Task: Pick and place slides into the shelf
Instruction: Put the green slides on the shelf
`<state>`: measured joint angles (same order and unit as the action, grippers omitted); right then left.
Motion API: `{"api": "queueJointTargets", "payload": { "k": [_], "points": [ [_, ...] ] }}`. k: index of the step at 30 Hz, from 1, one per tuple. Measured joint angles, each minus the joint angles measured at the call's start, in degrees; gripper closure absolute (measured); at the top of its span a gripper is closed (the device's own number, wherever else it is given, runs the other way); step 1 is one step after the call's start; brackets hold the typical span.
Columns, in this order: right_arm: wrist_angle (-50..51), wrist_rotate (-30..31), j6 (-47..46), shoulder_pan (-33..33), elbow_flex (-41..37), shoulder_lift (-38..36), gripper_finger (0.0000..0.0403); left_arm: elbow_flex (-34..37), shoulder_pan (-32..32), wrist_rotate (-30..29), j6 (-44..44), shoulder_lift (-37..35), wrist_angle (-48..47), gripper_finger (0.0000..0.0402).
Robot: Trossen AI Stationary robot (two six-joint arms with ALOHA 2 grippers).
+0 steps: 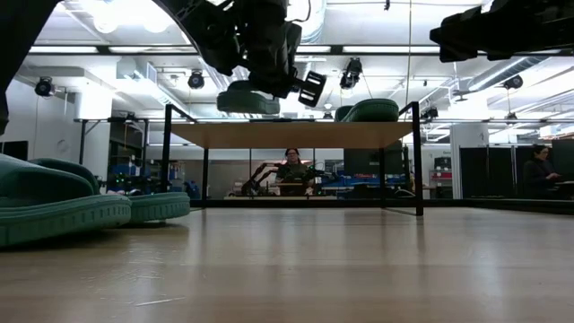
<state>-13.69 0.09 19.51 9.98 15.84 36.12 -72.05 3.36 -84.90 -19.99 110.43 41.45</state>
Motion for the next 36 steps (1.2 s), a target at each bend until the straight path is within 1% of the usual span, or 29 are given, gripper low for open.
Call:
{"api": "queueJointTargets", "payload": {
  "k": [11,14,36],
  "points": [
    [0.0,0.0,0.0,0.0,0.0,0.0,0.0339,0.3,0.0,1.0,0.2,0.0,0.0,0.0402],
    [0.0,0.0,0.0,0.0,0.0,0.0,0.0339,0.3,0.0,1.5,0.2,0.0,0.0,0.0395],
    [0.0,0.0,0.0,0.0,0.0,0.0,0.0339,0.3,-0.4,2.0,0.1,0.0,-0.5,0.0208]
  ]
}}
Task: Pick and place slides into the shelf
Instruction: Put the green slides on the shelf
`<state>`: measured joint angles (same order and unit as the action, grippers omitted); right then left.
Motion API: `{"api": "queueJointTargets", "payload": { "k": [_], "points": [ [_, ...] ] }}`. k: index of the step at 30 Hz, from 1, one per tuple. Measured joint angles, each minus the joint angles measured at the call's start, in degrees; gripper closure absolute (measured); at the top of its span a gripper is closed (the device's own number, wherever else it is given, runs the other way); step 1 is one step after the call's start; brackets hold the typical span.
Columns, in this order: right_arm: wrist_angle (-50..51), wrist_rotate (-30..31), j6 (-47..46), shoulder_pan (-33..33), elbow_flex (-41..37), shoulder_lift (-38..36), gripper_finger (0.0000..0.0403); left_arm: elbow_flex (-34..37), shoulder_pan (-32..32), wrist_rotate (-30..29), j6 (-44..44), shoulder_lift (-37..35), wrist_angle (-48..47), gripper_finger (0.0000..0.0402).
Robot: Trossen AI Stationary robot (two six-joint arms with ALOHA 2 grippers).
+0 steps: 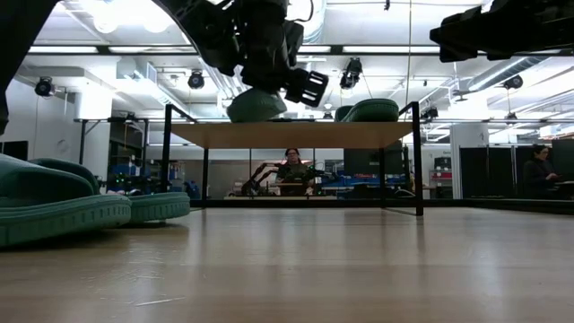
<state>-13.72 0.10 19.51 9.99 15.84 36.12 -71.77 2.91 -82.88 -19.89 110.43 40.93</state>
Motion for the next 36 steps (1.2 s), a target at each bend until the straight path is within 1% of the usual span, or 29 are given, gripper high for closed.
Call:
{"api": "queueJointTargets", "payload": {
  "k": [5,9,22,28,30,35,36],
  "points": [
    [0.1,0.0,0.0,0.0,0.0,0.0,0.0339,-0.2,-0.8,0.1,0.0,0.0,0.0,0.0169],
    [0.2,0.0,0.0,0.0,0.0,0.0,0.0339,-0.2,-1.3,0.1,0.0,0.0,0.1,0.0153],
    [0.2,0.0,-1.1,0.0,0.0,0.0,0.0339,-0.1,-1.6,0.1,0.0,0.0,0.0,0.015],
    [0.3,0.0,-1.1,0.0,0.0,0.0,0.0339,-0.2,-2.9,0.3,0.0,-0.2,0.1,0.015],
    [0.3,0.0,-1.1,0.0,0.0,0.0,0.0339,-0.1,-3.8,2.6,0.0,-0.7,0.1,0.015],
    [0.3,0.0,-1.1,0.0,0.0,0.0,0.0339,1.4,-6.3,14.0,0.1,-4.3,-1.0,0.015],
    [0.3,0.0,-1.1,0.0,0.0,0.0,0.0339,1.7,-6.9,15.4,0.1,-5.3,-1.8,0.015]
  ]
}}
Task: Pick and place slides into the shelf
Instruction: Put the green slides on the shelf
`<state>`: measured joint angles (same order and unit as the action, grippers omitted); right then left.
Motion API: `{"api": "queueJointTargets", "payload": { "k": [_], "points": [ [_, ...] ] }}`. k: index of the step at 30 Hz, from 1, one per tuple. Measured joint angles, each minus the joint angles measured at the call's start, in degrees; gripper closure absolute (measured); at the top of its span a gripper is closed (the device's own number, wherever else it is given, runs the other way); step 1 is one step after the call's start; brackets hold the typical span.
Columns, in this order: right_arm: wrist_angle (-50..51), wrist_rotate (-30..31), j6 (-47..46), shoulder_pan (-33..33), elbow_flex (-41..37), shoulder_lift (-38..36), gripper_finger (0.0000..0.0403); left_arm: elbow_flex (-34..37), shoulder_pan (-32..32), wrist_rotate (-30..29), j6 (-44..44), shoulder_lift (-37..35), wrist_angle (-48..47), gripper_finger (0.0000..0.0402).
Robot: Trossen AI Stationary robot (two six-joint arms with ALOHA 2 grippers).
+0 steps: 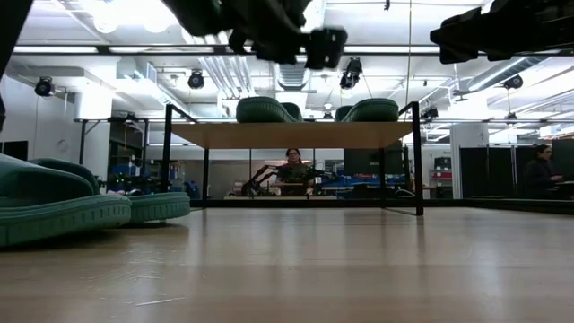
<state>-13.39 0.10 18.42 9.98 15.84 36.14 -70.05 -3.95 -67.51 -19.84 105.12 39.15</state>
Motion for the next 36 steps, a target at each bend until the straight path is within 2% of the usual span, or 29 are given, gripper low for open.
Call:
{"api": "queueJointTargets", "payload": {
  "k": [3,5,8,10,12,13,15,19,23,26,29,34,36],
  "points": [
    [0.2,0.0,0.0,0.0,0.0,0.0,0.0339,0.6,-1.2,5.5,1.4,-3.5,-4.5,0.015],
    [0.2,0.0,-0.3,0.0,0.0,0.0,0.0339,1.6,-1.5,12.1,6.2,-7.0,-11.0,0.015],
    [0.3,0.0,-0.4,0.0,0.0,0.0,0.0339,3.9,-0.9,29.3,17.0,-12.9,-21.6,0.015],
    [0.3,0.0,-0.4,0.0,0.0,0.0,0.0339,5.8,0.0,41.6,21.4,-16.4,-24.2,0.015],
    [0.3,0.0,-0.1,0.0,0.0,0.0,0.0339,8.7,0.6,49.6,23.2,-19.6,-23.9,0.015],
    [0.3,0.0,0.0,0.0,0.0,0.0,0.0339,10.0,0.6,51.6,23.6,-21.1,-23.6,0.015],
    [0.2,0.0,0.6,0.0,0.0,0.0,0.0339,12.7,0.6,53.8,23.8,-24.3,-23.0,0.015],
    [-1.1,0.0,1.1,0.0,0.0,0.0,0.0339,18.4,0.1,54.1,23.7,-31.4,-22.9,0.0151],
    [-2.8,0.0,1.1,0.0,0.0,0.0,0.0339,24.8,-0.2,54.3,23.6,-38.8,-23.9,0.0174],
    [-4.2,0.0,1.1,0.0,0.0,0.1,0.0339,29.5,-0.3,55.6,23.5,-45.1,-25.0,0.0217],
    [-7.2,0.9,1.1,0.0,0.0,0.7,0.0339,34.4,-0.4,57.7,23.4,-51.7,-25.7,0.0276],
    [-16.6,8.5,4.7,0.0,0.5,4.6,0.0339,41.5,-0.4,61.8,22.1,-62.7,-26.1,0.0382],
    [-17.6,10.3,6.6,0.0,2.0,6.7,0.0339,43.8,-0.5,61.9,19.8,-66.7,-26.0,0.0393]
  ]
}}
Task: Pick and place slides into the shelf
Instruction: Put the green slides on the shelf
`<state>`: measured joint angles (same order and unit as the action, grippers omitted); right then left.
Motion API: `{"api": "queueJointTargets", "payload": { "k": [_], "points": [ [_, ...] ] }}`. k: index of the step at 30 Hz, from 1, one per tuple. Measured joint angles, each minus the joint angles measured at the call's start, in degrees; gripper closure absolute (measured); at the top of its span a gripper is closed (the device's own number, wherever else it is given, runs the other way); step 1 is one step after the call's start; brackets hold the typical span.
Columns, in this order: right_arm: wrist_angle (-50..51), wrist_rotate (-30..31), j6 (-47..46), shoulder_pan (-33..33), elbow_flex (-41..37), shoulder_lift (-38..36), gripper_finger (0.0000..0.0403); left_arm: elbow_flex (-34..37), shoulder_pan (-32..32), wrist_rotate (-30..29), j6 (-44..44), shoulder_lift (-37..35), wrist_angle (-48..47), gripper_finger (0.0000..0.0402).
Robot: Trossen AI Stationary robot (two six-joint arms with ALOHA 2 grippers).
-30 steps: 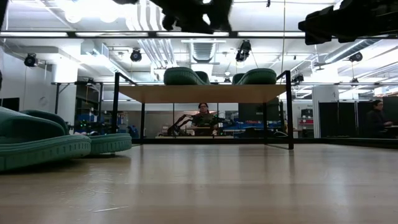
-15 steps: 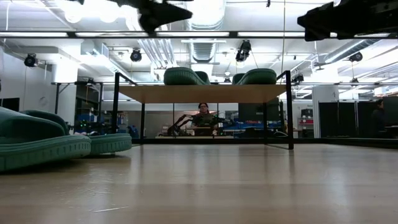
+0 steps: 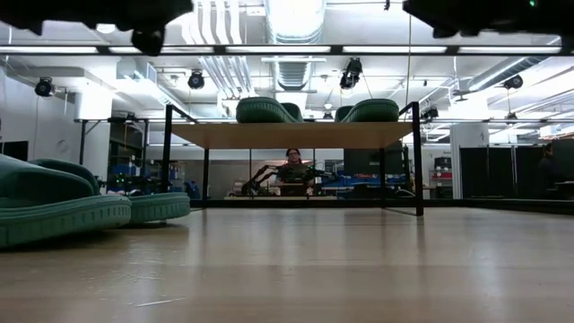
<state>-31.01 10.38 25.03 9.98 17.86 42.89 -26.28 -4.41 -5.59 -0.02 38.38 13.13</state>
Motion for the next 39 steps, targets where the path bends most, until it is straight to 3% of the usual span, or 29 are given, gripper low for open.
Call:
{"api": "queueJointTargets", "payload": {
  "k": [5,12,23,28,39],
  "points": [
    [1.4,3.7,0.5,0.0,7.4,7.3,0.0339,5.7,0.0,-0.4,-2.1,-7.3,4.8,0.038],
    [18.9,21.2,1.6,0.0,24.1,20.0,0.0331,12.1,0.0,-0.4,-3.4,-12.3,9.3,0.0379],
    [37.9,34.6,0.9,-1.2,48.8,38.3,0.0214,15.9,0.0,-0.4,-3.4,-13.7,9.4,0.0379],
    [45.1,35.2,0.1,-4.2,57.4,45.1,0.0185,15.6,0.0,-0.4,-3.4,-13.9,9.9,0.0379],
    [50.5,34.0,0.1,-11.8,66.9,55.9,0.0183,15.7,0.0,-0.4,-3.4,-14.1,9.9,0.0379]
  ]
}}
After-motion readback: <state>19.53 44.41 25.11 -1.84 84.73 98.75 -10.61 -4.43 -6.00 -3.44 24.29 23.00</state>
